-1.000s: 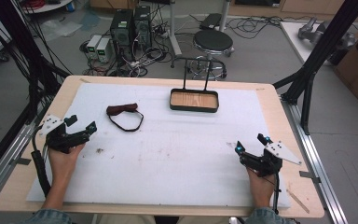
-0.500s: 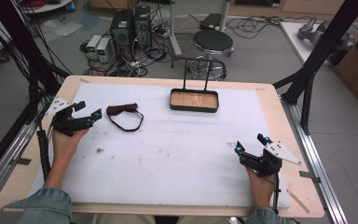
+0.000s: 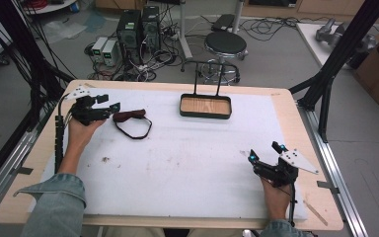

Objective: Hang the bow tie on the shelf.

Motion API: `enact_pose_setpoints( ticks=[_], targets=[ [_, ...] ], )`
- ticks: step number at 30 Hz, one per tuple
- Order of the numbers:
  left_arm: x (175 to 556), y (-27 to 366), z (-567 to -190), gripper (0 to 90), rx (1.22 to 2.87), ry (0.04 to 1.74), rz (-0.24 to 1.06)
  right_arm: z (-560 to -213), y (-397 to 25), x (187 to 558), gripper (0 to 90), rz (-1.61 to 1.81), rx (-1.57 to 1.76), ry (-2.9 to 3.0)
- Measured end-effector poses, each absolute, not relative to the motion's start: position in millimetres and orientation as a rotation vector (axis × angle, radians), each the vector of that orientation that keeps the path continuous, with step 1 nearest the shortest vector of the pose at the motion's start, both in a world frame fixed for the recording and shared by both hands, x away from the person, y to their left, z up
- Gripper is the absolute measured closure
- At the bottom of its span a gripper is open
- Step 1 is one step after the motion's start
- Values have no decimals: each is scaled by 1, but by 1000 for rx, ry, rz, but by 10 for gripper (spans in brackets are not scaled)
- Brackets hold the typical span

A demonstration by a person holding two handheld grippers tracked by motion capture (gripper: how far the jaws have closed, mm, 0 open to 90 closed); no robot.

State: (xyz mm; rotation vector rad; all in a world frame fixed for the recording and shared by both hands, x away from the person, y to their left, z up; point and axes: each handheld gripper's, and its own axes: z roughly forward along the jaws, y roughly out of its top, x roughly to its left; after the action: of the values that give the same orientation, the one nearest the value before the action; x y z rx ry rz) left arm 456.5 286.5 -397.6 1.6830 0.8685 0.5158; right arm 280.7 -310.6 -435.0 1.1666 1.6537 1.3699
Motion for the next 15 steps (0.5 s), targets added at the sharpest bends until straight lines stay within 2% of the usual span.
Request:
enact_pose_setpoints(
  ticks=[8, 15],
  targets=[
    [478, 273, -415, 308, 1797, 890, 500, -435, -310, 281, 107, 1366, 1172, 1655],
    [496, 262, -426, 323, 1898, 890, 426, -435, -311, 282, 107, 1365, 1166, 1662]
  ],
)
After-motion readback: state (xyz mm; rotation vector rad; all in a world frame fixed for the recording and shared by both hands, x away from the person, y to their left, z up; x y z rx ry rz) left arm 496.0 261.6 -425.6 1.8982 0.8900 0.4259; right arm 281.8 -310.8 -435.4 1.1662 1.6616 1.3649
